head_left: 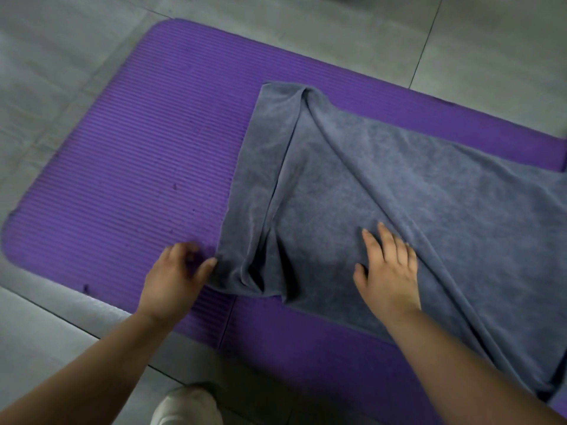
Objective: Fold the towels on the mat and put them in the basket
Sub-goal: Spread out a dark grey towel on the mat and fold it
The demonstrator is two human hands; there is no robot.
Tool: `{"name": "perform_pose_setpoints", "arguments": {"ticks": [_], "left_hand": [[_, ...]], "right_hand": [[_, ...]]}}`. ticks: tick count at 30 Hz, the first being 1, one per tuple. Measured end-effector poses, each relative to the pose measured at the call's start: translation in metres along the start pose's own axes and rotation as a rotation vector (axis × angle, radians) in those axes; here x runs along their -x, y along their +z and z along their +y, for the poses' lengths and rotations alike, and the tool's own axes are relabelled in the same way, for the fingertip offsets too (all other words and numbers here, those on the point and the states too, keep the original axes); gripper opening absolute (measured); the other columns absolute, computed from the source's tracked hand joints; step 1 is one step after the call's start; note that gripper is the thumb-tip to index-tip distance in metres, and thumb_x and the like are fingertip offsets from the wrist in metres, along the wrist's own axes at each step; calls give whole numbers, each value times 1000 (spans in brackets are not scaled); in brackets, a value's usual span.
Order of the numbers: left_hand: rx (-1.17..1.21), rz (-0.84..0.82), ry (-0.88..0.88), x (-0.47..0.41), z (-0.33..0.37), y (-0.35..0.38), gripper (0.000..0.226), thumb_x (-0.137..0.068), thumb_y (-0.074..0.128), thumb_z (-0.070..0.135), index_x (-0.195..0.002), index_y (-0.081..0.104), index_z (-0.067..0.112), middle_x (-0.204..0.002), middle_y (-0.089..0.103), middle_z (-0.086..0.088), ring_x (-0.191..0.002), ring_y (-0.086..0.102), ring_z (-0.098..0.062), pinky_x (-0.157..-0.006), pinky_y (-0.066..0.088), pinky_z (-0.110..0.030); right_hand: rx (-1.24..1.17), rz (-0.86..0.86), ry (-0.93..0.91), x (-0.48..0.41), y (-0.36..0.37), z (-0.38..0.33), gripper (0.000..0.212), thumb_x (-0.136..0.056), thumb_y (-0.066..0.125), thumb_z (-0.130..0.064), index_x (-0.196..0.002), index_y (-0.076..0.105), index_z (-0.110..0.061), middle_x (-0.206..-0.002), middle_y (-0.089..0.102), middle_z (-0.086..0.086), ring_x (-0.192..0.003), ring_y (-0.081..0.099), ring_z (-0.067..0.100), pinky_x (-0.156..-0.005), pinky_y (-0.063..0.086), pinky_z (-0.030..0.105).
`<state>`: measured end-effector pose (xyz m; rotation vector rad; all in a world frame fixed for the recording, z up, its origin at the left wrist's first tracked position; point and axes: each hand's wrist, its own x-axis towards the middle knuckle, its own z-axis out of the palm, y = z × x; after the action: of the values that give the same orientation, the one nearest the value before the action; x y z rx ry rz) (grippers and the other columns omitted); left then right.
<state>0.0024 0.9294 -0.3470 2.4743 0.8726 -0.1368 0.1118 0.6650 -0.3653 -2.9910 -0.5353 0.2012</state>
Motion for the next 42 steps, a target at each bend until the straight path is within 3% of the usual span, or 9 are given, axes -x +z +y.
{"name": "perform_pose_setpoints", "arguments": {"ticks": [5,7,11,16,19,27,29,33,42], "left_hand": [[-72,-116,60,7,9,10,20,-67,79,21,-69,66,5,-82,61,-15,-86,59,-34,-74,41,-35],[129,-122,51,1,12,5,28,-70,74,15,-54,51,14,-61,54,-4,-64,58,-9,-61,39,-16],[376,-167,-121,-25,-9,-22,36,-77,61,-11,-60,44,15,-53,47,-2,-39,46,6,-44,33,-7],[411,-143,-187,-55,-51,-60,35,-76,60,-16,-62,44,12,-37,52,8,-37,46,5,-43,33,-4],[314,-160,-237,-58,-74,-71,33,-59,75,3,-62,44,13,-57,52,-10,-43,48,2,-53,37,-9],[-39,-276,-247,-82,-90,-87,29,-66,80,9,-69,52,14,-81,59,-16,-77,54,-27,-62,39,-16],[-16,-186,-118,-100,-67,-89,18,-70,78,12,-76,61,9,-85,58,-12,-77,53,-25,-65,39,-15],[-53,1,230,-159,11,-70,23,-88,55,15,-100,67,0,-101,63,-19,-97,57,-29,-86,39,-29],[-258,-136,427,-285,122,-18,49,-92,46,11,-140,36,17,-151,21,-8,-136,29,-25,-112,25,-34]], "right_hand": [[61,131,-159,14,14,-3,47,-76,34,-33,-117,42,-13,-127,50,13,-111,38,24,-101,29,42],[94,140,-124,13,14,-5,47,-76,34,-34,-117,43,-13,-122,58,15,-110,38,25,-98,41,47],[80,180,-113,6,9,-2,48,-76,36,-37,-116,44,-12,-118,60,18,-107,38,28,-91,45,52],[37,250,-112,-4,11,3,49,-78,39,-37,-118,43,-9,-121,56,23,-109,36,30,-97,22,43],[38,254,-108,-14,10,-3,50,-79,39,-37,-120,42,-8,-122,56,26,-112,35,31,-99,21,43],[-24,272,-74,-41,26,-31,55,-85,35,-40,-120,55,-3,-126,54,27,-122,40,35,-107,24,45],[35,232,-50,-47,32,-37,57,-81,35,-39,-116,60,-2,-124,56,26,-118,50,39,-102,34,49],[55,235,-35,-50,40,-39,56,-81,35,-37,-120,57,-3,-127,54,25,-122,32,30,-102,19,42],[28,192,-32,-54,42,-37,47,-94,17,-41,-125,39,-13,-131,52,22,-124,31,30,-108,10,37]]}}
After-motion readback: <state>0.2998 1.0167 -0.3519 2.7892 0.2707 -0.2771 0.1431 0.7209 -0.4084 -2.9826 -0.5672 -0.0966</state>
